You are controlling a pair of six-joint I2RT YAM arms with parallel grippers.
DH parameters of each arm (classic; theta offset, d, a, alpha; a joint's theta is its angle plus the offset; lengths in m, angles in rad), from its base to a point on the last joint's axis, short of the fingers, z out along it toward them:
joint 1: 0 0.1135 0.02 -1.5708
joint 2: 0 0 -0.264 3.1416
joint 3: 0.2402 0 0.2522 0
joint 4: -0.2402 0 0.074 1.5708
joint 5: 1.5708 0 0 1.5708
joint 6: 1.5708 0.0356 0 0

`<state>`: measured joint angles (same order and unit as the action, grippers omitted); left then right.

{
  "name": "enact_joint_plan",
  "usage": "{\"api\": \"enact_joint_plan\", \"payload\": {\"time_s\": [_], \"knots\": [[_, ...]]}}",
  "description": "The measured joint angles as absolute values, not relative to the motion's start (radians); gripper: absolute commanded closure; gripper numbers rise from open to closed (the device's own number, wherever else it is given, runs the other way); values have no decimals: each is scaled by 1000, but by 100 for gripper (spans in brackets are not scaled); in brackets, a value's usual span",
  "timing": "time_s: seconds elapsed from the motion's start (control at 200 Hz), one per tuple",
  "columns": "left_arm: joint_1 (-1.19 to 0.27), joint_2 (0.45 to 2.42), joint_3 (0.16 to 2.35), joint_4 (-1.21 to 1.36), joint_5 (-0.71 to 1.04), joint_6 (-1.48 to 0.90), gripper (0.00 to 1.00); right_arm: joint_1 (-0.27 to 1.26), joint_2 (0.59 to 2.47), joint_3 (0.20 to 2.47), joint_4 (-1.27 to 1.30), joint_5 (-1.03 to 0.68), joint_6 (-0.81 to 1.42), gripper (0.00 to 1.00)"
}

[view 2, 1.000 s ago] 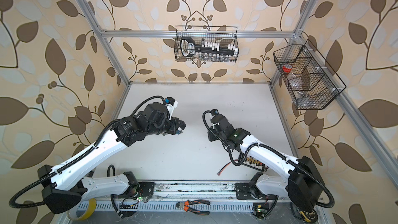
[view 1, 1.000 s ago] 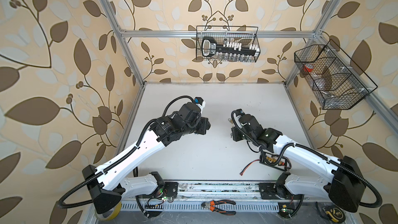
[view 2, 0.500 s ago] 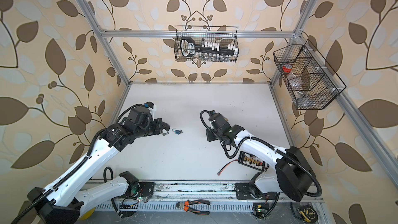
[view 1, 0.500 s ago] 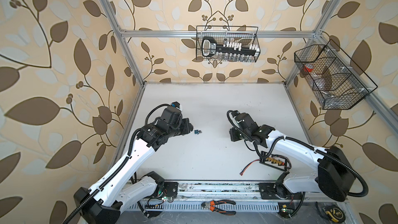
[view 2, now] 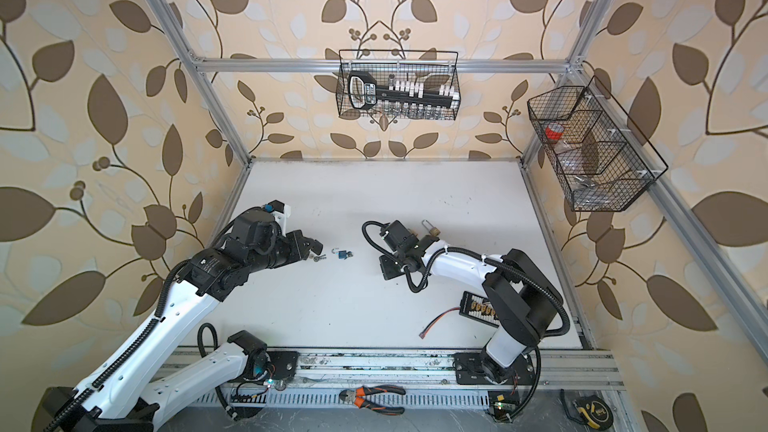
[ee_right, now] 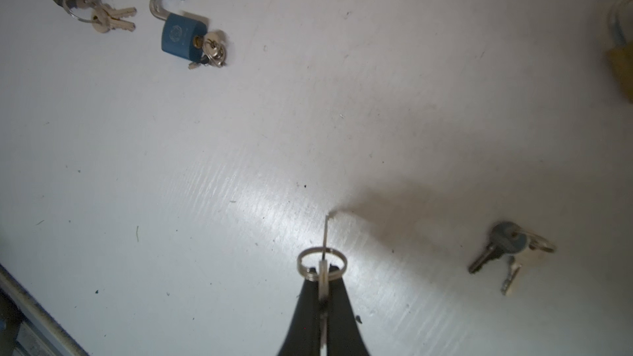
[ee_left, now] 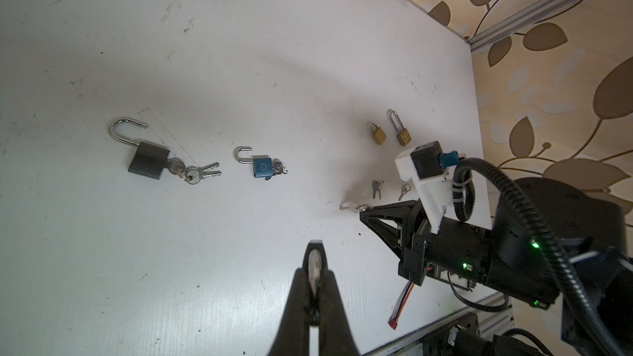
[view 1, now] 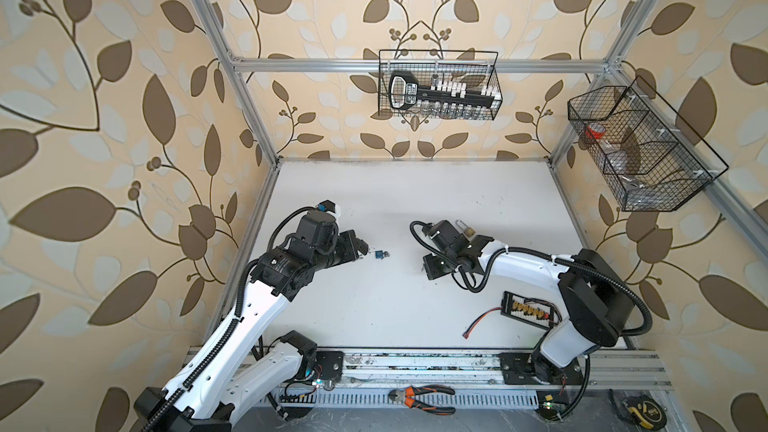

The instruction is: Lock with the key

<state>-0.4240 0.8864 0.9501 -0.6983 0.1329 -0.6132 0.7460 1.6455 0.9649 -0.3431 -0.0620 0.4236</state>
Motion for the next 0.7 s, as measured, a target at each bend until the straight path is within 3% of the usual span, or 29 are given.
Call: {"api": "enact_joint_plan", "payload": {"time_s": [0.7], "knots": [[-424, 929, 950, -679, 247, -587, 100, 710, 1733, 968, -319, 28, 453, 100]]}}
